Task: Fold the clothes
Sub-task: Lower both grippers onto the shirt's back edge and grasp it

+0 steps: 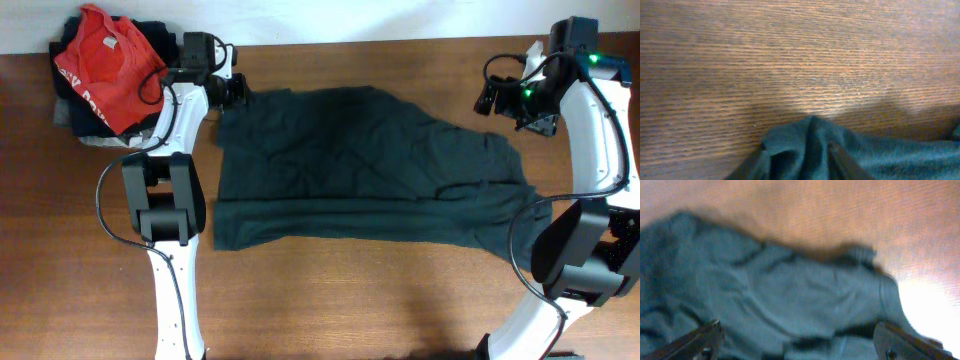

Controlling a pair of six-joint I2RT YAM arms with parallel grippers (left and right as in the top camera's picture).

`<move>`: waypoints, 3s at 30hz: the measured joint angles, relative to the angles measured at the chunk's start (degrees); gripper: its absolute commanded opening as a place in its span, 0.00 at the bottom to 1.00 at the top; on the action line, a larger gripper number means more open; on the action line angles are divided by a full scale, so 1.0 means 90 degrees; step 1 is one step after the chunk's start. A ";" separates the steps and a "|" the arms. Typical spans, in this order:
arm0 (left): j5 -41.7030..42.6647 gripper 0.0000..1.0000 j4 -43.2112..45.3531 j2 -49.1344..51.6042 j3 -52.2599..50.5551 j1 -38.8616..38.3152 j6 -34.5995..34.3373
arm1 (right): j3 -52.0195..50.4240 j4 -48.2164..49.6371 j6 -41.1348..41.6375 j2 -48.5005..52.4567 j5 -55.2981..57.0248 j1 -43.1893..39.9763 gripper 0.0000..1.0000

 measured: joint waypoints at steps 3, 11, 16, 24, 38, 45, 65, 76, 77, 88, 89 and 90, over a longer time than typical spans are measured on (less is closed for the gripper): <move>0.0022 0.01 -0.0007 0.0029 0.0000 0.0000 0.0002 | 0.0000 0.0549 -0.0002 0.0002 0.0000 0.0002 0.99; 0.0095 0.00 -0.0185 0.0039 0.0032 0.0000 0.0041 | 0.0036 0.1831 0.0005 0.0427 -0.0124 0.0012 0.99; 0.0104 0.00 -0.0304 0.0039 0.0053 0.0000 0.0044 | 0.0041 0.2329 0.0005 0.1290 -0.0313 0.0012 0.99; 0.0117 0.01 -0.0338 0.0039 0.0070 0.0000 0.0041 | 0.0039 0.2800 0.0019 0.2217 -0.0699 0.0012 0.99; 0.0121 0.01 -0.0403 0.0039 0.0073 0.0000 0.0041 | 0.0138 0.2081 0.0136 0.2419 -0.1452 0.0306 0.99; 0.0146 0.01 -0.0546 0.0039 0.0107 0.0000 0.0041 | 0.0192 0.1678 -0.0051 0.2416 -0.1481 0.0636 0.73; 0.0151 0.01 -0.1965 0.0036 0.0614 -0.0007 0.0296 | 0.1389 -0.0231 0.0027 0.2501 -0.0236 0.0653 0.04; 0.0138 0.01 -0.3162 -0.0447 0.0916 -0.0012 0.0374 | 0.2353 -0.1948 0.0080 0.2499 0.0112 0.0658 0.05; 0.0141 0.00 -0.3249 -0.0483 0.0930 -0.0012 0.0376 | 0.2353 -0.2188 0.0102 0.2501 0.0136 0.0658 0.08; -0.0095 0.00 -0.4129 -0.0546 0.0981 -0.0017 0.0350 | 0.2358 -0.3803 0.0189 0.2501 0.0551 0.0658 0.04; -0.0277 0.01 -0.4367 -0.0546 0.0981 -0.0017 0.0299 | 0.2358 -0.3803 0.0189 0.2501 0.0573 0.0658 0.04; -0.0491 0.01 -0.4590 -0.0546 0.0981 -0.0024 0.0228 | 0.2358 -0.3803 0.0187 0.2501 0.0588 0.0658 0.04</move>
